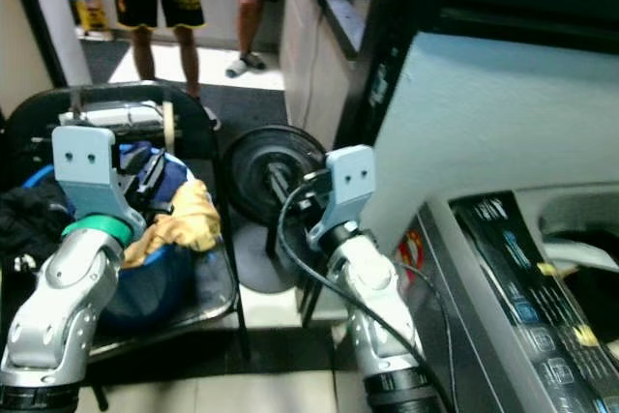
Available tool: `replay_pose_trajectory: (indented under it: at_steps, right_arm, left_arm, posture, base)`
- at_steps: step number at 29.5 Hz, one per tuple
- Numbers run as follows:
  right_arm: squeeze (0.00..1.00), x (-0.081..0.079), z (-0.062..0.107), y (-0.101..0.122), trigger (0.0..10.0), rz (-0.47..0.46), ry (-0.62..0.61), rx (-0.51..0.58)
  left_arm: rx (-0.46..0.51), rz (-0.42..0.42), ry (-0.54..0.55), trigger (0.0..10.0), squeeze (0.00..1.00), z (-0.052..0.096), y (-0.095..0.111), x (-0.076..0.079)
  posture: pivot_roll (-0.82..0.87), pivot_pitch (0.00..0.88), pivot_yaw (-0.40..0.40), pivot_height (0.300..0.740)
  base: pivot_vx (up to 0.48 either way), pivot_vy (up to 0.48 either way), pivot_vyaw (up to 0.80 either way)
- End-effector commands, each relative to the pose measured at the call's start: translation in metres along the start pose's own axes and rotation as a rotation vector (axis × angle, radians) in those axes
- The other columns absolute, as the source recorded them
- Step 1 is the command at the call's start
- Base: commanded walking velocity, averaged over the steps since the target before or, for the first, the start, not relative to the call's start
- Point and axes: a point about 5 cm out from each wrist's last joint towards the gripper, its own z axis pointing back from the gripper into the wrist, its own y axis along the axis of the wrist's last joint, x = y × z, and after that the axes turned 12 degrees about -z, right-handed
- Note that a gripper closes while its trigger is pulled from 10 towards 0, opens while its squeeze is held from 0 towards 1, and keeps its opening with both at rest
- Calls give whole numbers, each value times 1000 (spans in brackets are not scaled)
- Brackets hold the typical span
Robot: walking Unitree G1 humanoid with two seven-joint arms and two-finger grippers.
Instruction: Clothes washing
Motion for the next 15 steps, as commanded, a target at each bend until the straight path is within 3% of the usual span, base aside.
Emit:
replay_pose_trajectory:
  at_steps: [1, 4, 14, 15]
  right_arm:
    - [0, 5, 5, -2, 10000, 7, -14, -11]
    - [0, 4, 5, -1, 10000, -2, -18, -1]
    - [0, 1, 3, -3, 10000, -20, -2, -10]
    - [0, 0, 3, -3, 10000, -19, 4, -12]
  left_arm:
    - [6, 2, -20, 10000, 0, 0, 1, 5]
    - [6, 0, -24, 10000, 0, 0, 0, 5]
    - [6, -13, -29, 10000, 0, 0, 0, 3]
    - [7, -15, -29, 10000, 0, 0, 0, 3]
  posture:
    - [-10, 76, -24, 740]
    - [-7, 73, -23, 740]
    - [7, 65, -16, 740]
    - [7, 65, -16, 740]
  base:
    - [401, 0, 781]
    - [399, 0, 781]
    - [401, 0, 0]
    - [401, 0, 800]
